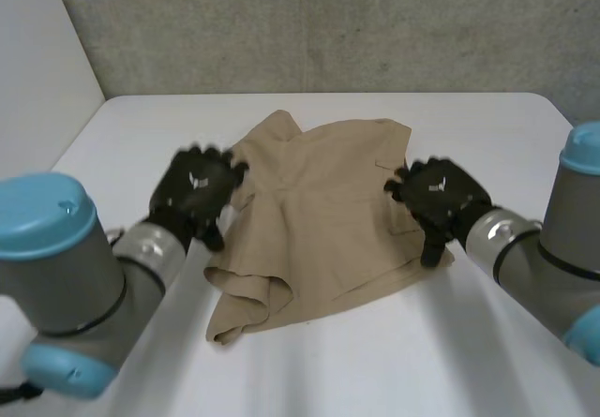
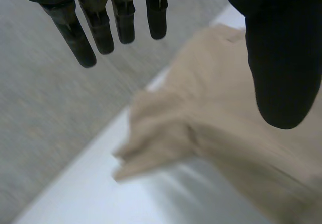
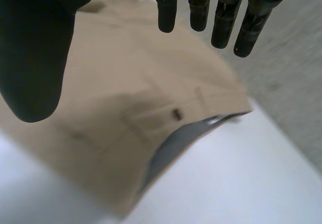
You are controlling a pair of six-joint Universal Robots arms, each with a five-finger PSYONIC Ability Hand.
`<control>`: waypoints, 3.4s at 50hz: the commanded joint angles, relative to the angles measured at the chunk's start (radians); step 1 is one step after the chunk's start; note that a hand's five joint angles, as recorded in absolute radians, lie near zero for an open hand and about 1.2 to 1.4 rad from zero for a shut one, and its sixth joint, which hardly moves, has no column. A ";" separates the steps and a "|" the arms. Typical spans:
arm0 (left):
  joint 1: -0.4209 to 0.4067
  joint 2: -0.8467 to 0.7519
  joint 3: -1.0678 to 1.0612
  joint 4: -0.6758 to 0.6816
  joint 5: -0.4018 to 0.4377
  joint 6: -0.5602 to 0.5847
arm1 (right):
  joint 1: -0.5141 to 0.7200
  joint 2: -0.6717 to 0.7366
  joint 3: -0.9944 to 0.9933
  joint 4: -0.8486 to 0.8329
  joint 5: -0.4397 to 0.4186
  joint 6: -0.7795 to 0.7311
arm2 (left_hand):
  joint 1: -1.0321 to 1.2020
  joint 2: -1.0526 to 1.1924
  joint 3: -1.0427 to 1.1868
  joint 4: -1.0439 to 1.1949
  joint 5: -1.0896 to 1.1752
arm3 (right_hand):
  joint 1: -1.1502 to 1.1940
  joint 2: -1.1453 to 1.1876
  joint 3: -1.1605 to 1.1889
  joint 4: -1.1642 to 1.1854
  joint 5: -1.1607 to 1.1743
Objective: Fold the shorts.
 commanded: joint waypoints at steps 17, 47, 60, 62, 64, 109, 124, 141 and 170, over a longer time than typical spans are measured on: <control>0.032 -0.148 0.035 -0.030 -0.004 -0.148 | -0.019 0.026 0.175 -0.152 -0.031 0.006 | 0.383 0.390 0.393 0.389 0.390 | 0.078 0.060 0.065 0.049 0.035; 0.181 -0.326 0.267 0.056 -0.167 0.000 | -0.024 0.063 0.184 -0.179 -0.027 0.004 | 1.096 1.103 1.106 1.102 1.103 | 0.236 0.219 0.223 0.208 0.194; 0.213 -0.387 0.287 0.128 -0.159 0.102 | -0.021 0.064 0.190 -0.198 -0.027 0.006 | 0.545 0.551 0.555 0.551 0.552 | 0.283 0.265 0.270 0.255 0.241; 0.197 -0.365 0.276 0.126 -0.159 0.099 | -0.026 0.063 0.192 -0.206 -0.027 0.004 | 0.396 0.403 0.406 0.402 0.403 | 0.304 0.286 0.291 0.275 0.262; 0.181 -0.322 0.262 0.125 -0.159 0.097 | -0.030 0.063 0.192 -0.212 -0.027 0.004 | 0.261 0.267 0.270 0.266 0.267 | 0.316 0.298 0.303 0.287 0.273; 0.095 0.242 -0.302 -0.247 -0.030 -0.116 | -0.019 0.142 0.126 -0.290 -0.038 -0.002 | 0.298 0.305 0.308 0.304 0.305 | 1.198 1.180 1.185 1.170 1.156; 0.100 0.169 -0.351 -0.112 -0.035 -0.099 | -0.021 0.130 0.132 -0.287 -0.034 -0.001 | 0.383 0.390 0.393 0.389 0.390 | 1.198 1.180 1.185 1.170 1.156; 0.106 0.130 -0.370 -0.066 -0.036 -0.090 | -0.024 0.129 0.133 -0.287 -0.036 -0.002 | 0.374 0.381 0.384 0.380 0.381 | 1.198 1.180 1.185 1.170 1.156; 0.137 0.085 -0.382 0.002 -0.059 -0.016 | -0.029 0.129 0.140 -0.286 -0.031 -0.002 | 0.521 0.528 0.531 0.527 0.528 | 1.198 1.180 1.185 1.170 1.156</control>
